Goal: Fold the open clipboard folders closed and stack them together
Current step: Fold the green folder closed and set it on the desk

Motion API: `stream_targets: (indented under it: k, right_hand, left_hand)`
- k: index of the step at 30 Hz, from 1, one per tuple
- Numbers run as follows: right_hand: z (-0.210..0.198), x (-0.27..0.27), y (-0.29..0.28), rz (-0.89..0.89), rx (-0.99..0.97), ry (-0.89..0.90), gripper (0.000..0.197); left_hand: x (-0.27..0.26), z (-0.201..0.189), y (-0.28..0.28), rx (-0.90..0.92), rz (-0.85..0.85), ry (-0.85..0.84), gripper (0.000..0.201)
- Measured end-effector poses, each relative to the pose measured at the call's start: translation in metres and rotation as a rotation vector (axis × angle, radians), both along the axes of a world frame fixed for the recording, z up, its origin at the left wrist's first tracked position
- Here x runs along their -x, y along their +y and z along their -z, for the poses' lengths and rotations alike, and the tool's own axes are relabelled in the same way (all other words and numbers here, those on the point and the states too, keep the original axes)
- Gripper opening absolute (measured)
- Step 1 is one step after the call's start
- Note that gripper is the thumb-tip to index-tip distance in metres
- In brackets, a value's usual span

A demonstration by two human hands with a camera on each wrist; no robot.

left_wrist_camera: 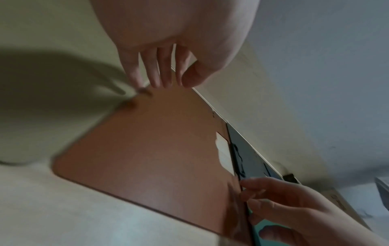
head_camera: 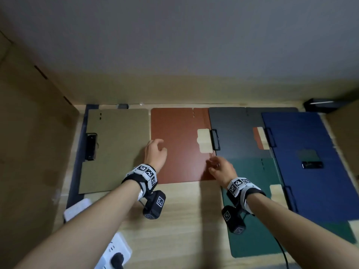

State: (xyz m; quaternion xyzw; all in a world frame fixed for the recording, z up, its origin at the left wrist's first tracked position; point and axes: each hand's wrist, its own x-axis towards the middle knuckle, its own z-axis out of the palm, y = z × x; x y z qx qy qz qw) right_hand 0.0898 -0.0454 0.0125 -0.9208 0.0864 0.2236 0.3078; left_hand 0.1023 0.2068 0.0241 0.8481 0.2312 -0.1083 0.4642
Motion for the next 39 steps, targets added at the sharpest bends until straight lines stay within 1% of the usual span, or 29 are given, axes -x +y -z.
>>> stream_targets:
  k: [6, 9, 13, 17, 21, 23, 26, 29, 32, 36, 39]
  right_hand:
    - [-0.001, -0.002, -0.084, 0.078, 0.030, -0.011, 0.031]
    - [0.008, -0.006, -0.119, 0.094, 0.008, -0.025, 0.031]
    - [0.016, -0.010, -0.165, 0.102, -0.023, -0.043, 0.030]
    - [0.022, -0.010, -0.212, 0.135, -0.035, -0.080, 0.030]
    - [0.022, -0.003, -0.248, 0.127, -0.009, -0.095, 0.029]
    - [0.021, 0.003, -0.259, 0.137, -0.017, -0.105, 0.028]
    - [0.018, 0.013, -0.274, 0.147, -0.011, -0.110, 0.029]
    - [0.014, 0.027, -0.293, 0.166, 0.047, -0.122, 0.029]
    - [0.008, 0.038, -0.311, 0.158, 0.085, -0.109, 0.034]
    - [0.004, 0.043, -0.335, 0.148, 0.105, -0.092, 0.034]
    - [0.009, 0.038, -0.354, 0.136, 0.067, -0.088, 0.030]
  left_hand:
    - [-0.010, 0.004, -0.076, 0.000, 0.157, 0.025, 0.033]
    - [-0.010, 0.012, -0.112, -0.002, 0.192, 0.053, 0.031]
    - [-0.001, 0.025, -0.161, -0.016, 0.148, 0.102, 0.026]
    - [0.008, 0.032, -0.199, -0.057, 0.066, 0.099, 0.022]
    - [0.016, 0.028, -0.226, -0.137, -0.009, 0.049, 0.026]
    - [0.019, 0.025, -0.237, -0.141, -0.009, 0.048, 0.027]
    - [0.023, 0.028, -0.254, -0.084, 0.039, 0.038, 0.026]
    - [0.027, 0.031, -0.280, -0.039, 0.122, 0.030, 0.027]
    - [0.036, 0.029, -0.307, 0.023, 0.198, 0.042, 0.029]
    - [0.051, 0.024, -0.343, 0.044, 0.269, 0.116, 0.032]
    - [0.056, 0.019, -0.370, -0.008, 0.344, 0.195, 0.033]
